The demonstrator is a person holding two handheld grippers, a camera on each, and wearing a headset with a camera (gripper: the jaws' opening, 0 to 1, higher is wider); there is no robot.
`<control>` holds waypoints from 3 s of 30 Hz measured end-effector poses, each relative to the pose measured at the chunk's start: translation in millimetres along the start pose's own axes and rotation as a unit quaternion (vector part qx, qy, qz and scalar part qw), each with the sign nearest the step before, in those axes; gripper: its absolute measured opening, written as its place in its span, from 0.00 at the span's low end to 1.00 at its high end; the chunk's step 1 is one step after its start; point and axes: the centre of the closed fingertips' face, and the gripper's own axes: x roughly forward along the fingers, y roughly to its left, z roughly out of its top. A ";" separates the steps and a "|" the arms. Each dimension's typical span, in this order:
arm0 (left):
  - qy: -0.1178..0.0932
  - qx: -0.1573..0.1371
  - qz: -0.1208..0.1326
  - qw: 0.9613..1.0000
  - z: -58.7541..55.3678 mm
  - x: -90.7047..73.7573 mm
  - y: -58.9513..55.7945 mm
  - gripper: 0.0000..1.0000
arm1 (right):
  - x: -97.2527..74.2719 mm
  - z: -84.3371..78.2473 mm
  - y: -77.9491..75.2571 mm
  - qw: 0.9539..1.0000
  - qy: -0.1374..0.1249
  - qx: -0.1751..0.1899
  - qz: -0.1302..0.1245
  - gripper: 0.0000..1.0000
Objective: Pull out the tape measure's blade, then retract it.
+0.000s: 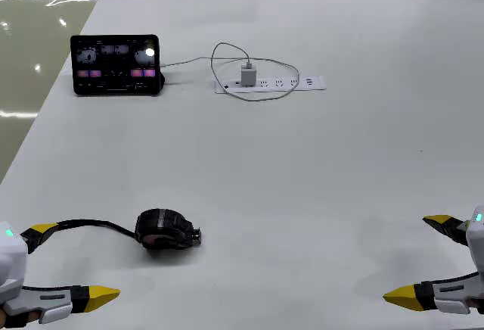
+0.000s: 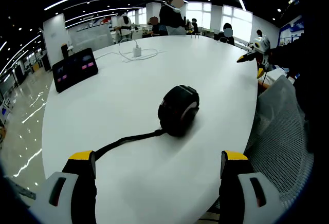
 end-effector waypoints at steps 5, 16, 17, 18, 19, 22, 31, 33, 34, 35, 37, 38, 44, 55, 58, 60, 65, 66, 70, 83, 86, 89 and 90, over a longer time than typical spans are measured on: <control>0.000 -0.003 -0.002 1.000 0.4 0.0 0.4 0.99 | 0.1 1.8 0.1 1.000 -0.001 -0.001 0.002 0.99; 0.005 -0.001 -0.007 1.000 -2.8 1.1 -1.5 0.99 | 2.0 0.4 4.7 1.000 0.000 0.003 0.009 0.99; 0.006 -0.002 -0.007 1.000 -3.5 1.1 -1.3 0.99 | 1.9 0.6 4.7 1.000 -0.001 0.001 0.008 0.99; 0.007 -0.002 -0.007 1.000 -4.1 1.1 -1.1 0.99 | 1.8 0.8 4.4 1.000 -0.001 -0.001 0.007 0.99; 0.007 -0.003 -0.009 1.000 -4.4 0.9 -1.8 0.99 | 1.7 1.1 4.6 1.000 -0.001 0.000 0.007 0.99; 0.007 0.000 -0.014 1.000 -5.2 1.4 -3.1 0.99 | 1.9 1.0 5.1 1.000 0.001 0.005 0.010 0.99; 0.014 0.037 -0.018 0.999 -5.4 3.7 -0.8 0.99 | 3.6 5.7 5.4 1.000 -0.006 -0.005 0.020 0.99; 0.021 0.043 -0.020 0.999 -8.4 4.4 -0.9 0.99 | 3.9 7.2 3.6 1.000 -0.006 -0.002 0.020 0.99; 0.024 0.039 -0.021 0.999 -8.8 5.3 1.2 0.99 | 4.1 7.3 3.1 1.000 -0.005 0.001 0.022 0.99; 0.024 0.042 -0.021 0.999 -8.3 5.1 1.9 0.99 | 4.2 8.0 3.5 1.000 -0.007 0.002 0.024 0.99; 0.026 0.046 -0.029 0.998 -6.6 4.6 1.0 0.99 | 5.7 6.9 3.5 1.000 -0.004 0.005 0.029 0.99; 0.029 0.045 -0.033 0.998 -6.4 4.6 0.6 0.99 | 6.0 6.5 3.3 1.000 -0.003 0.003 0.029 0.99; 0.036 0.051 -0.056 0.997 -1.0 4.6 -1.3 0.99 | 9.8 8.4 1.9 1.000 0.001 -0.004 0.031 0.99; 0.042 0.070 -0.088 0.993 11.0 13.4 -3.5 0.99 | 15.0 24.1 -1.1 0.999 -0.008 -0.031 0.033 0.99; 0.051 0.085 -0.097 0.990 13.5 15.1 -6.5 0.99 | 18.2 29.2 0.2 0.998 -0.010 -0.046 0.035 0.99; 0.070 0.078 -0.102 0.989 11.9 17.2 -7.8 0.99 | 21.7 33.4 1.7 0.998 -0.012 -0.049 0.040 0.99; 0.099 0.108 -0.118 0.982 7.0 22.0 -10.7 0.99 | 30.4 43.1 4.9 0.997 -0.015 -0.065 0.048 0.99; 0.102 0.110 -0.124 0.981 6.1 22.5 -12.7 0.99 | 31.7 43.7 5.6 0.997 -0.012 -0.065 0.050 0.99; 0.107 0.122 -0.148 0.976 5.1 26.6 -22.8 0.99 | 38.9 45.4 12.8 0.996 0.007 -0.062 0.066 0.99; 0.118 0.169 -0.153 0.967 19.8 45.0 -21.8 0.99 | 62.9 69.4 25.4 0.990 0.012 -0.111 0.086 0.99; 0.120 0.170 -0.156 0.966 23.9 47.8 -21.6 0.99 | 67.7 75.7 29.3 0.989 0.012 -0.119 0.090 0.99; 0.119 0.173 -0.161 0.964 29.3 50.9 -21.0 0.99 | 72.7 78.9 33.0 0.986 0.012 -0.134 0.101 0.99; 0.120 0.173 -0.168 0.963 30.1 50.7 -23.1 0.99 | 73.9 79.9 33.7 0.986 0.013 -0.135 0.103 0.99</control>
